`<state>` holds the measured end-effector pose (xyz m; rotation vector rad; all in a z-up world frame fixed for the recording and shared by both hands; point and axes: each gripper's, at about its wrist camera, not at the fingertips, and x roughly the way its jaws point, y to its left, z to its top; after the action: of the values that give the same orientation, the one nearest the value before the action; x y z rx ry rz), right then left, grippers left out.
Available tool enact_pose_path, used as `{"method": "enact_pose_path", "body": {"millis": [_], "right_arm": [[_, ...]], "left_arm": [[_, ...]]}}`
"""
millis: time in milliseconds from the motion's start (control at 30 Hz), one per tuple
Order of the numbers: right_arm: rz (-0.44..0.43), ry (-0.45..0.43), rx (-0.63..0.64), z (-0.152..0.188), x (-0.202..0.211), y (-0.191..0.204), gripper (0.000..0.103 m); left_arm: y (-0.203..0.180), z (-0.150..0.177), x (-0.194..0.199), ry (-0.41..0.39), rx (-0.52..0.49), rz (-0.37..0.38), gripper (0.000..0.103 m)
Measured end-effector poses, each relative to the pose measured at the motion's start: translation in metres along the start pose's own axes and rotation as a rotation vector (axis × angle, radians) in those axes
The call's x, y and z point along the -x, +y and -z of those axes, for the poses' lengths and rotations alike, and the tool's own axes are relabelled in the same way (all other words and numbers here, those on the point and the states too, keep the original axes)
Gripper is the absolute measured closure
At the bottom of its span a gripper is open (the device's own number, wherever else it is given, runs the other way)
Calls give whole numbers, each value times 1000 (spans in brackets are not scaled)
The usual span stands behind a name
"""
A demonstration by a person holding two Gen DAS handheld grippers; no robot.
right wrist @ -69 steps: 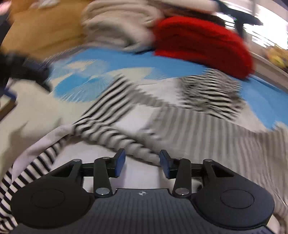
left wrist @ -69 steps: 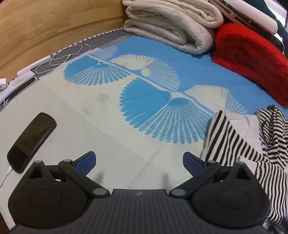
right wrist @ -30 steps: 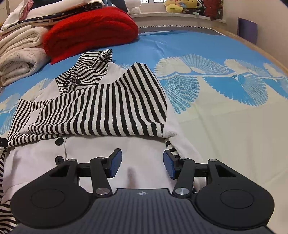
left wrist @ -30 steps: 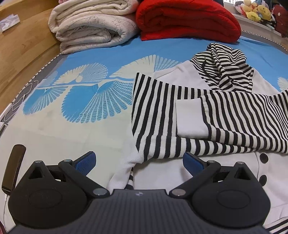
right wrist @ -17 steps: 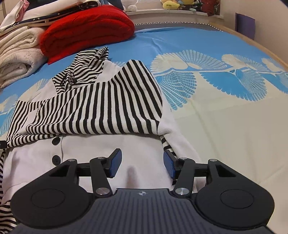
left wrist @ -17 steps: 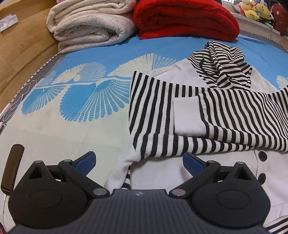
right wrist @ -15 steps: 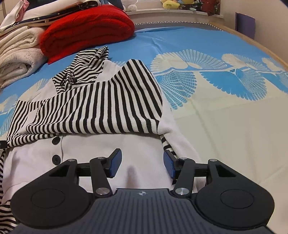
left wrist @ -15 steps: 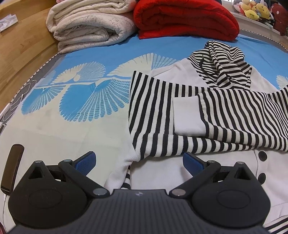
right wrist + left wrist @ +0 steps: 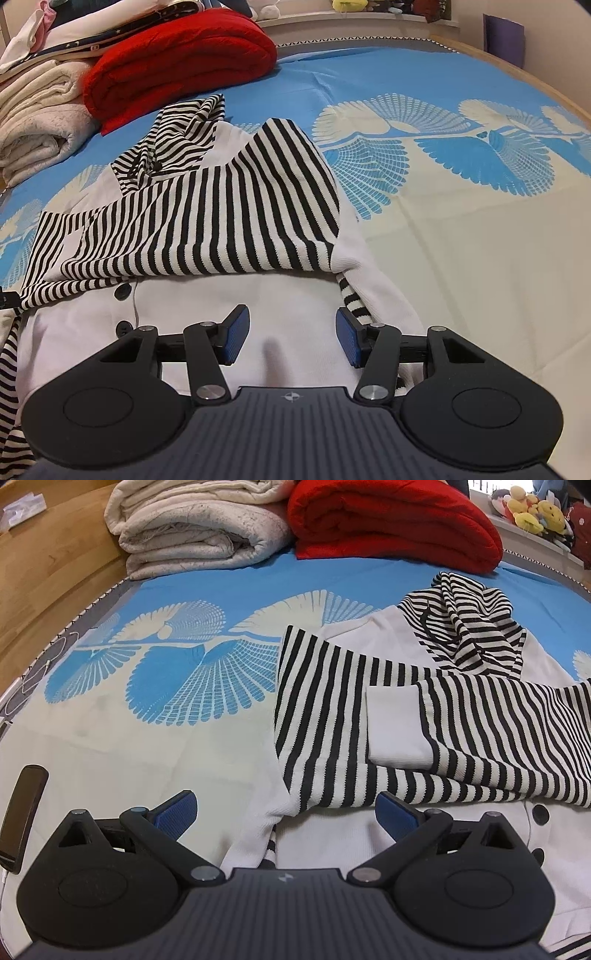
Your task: Fold small clothes
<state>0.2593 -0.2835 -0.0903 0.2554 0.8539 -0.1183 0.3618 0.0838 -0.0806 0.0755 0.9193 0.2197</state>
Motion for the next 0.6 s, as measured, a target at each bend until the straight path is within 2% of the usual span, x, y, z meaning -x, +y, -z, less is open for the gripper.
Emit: {"method": "enact_pose_path", "body": {"millis": [100, 167, 233, 267, 333, 433, 500, 600], "right_arm": [[-9, -8, -14, -1, 2, -1, 49], [-38, -33, -53, -7, 9, -7, 49], [-87, -78, -121, -27, 24, -17, 48], [-120, -97, -157, -41, 30, -22, 45], [-196, -128, -192, -85, 38, -28, 39], [-239, -205, -207, -162, 37, -18, 30], [-291, -239, -202, -210, 21, -3, 23], [-305, -207, -284, -273, -37, 26, 21]], "left_arm": [[3, -3, 2, 6, 11, 12, 0], [14, -12, 6, 9, 41, 53, 0], [29, -32, 16, -21, 75, 103, 0], [34, -46, 21, -42, 83, 123, 0], [39, -86, 29, -85, 79, 159, 0], [26, -153, 28, -156, 65, 168, 0], [8, -191, 9, -154, 57, 202, 0], [-25, -236, -44, -96, 62, 338, 0]]}}
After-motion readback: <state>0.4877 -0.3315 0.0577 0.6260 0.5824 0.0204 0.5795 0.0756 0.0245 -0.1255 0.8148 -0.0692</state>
